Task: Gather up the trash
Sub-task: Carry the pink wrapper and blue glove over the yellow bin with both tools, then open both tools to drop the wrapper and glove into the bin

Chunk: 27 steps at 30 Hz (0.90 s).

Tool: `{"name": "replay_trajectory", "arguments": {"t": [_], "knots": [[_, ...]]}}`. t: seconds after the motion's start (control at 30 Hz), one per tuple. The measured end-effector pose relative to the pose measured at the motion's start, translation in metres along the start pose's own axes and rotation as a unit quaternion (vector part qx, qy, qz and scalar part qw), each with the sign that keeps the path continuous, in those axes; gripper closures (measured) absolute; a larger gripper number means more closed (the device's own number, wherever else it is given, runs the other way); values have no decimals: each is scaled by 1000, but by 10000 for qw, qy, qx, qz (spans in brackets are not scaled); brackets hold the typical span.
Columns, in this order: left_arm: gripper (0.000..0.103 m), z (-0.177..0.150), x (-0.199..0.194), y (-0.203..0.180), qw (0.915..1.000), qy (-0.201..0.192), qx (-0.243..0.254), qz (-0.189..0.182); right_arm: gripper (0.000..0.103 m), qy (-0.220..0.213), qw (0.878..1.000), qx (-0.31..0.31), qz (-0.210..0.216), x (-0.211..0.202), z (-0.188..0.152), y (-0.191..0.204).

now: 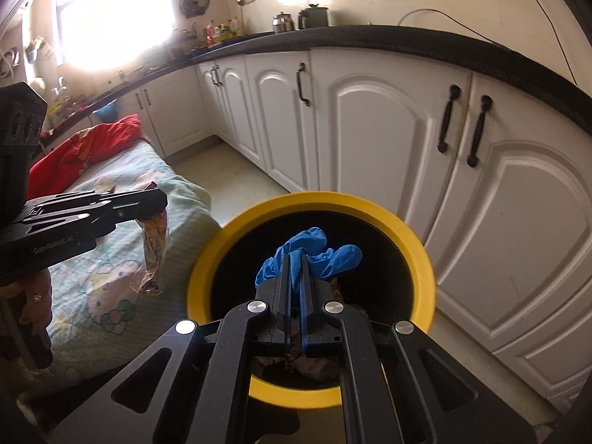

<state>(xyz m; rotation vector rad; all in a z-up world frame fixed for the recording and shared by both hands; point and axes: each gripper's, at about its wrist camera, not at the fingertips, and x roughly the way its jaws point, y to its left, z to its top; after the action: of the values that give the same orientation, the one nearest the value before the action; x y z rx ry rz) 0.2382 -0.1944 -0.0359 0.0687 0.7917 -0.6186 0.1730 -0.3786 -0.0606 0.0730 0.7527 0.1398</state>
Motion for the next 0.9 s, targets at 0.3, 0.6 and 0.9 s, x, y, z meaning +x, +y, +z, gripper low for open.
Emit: {"name": "replay_trajectory", "arguments": {"t": [0.3, 0.6, 0.9], "knots": [[98, 3, 36, -5, 9997, 225, 15, -87, 100, 210, 9996, 171, -123, 16, -12, -19], [98, 3, 60, -3, 9990, 404, -46, -160, 100, 433, 9986, 234, -172, 30, -20, -25], [72, 3, 70, 3, 9988, 453, -140, -114, 75, 506, 9974, 376, -356, 33, -25, -33]]}}
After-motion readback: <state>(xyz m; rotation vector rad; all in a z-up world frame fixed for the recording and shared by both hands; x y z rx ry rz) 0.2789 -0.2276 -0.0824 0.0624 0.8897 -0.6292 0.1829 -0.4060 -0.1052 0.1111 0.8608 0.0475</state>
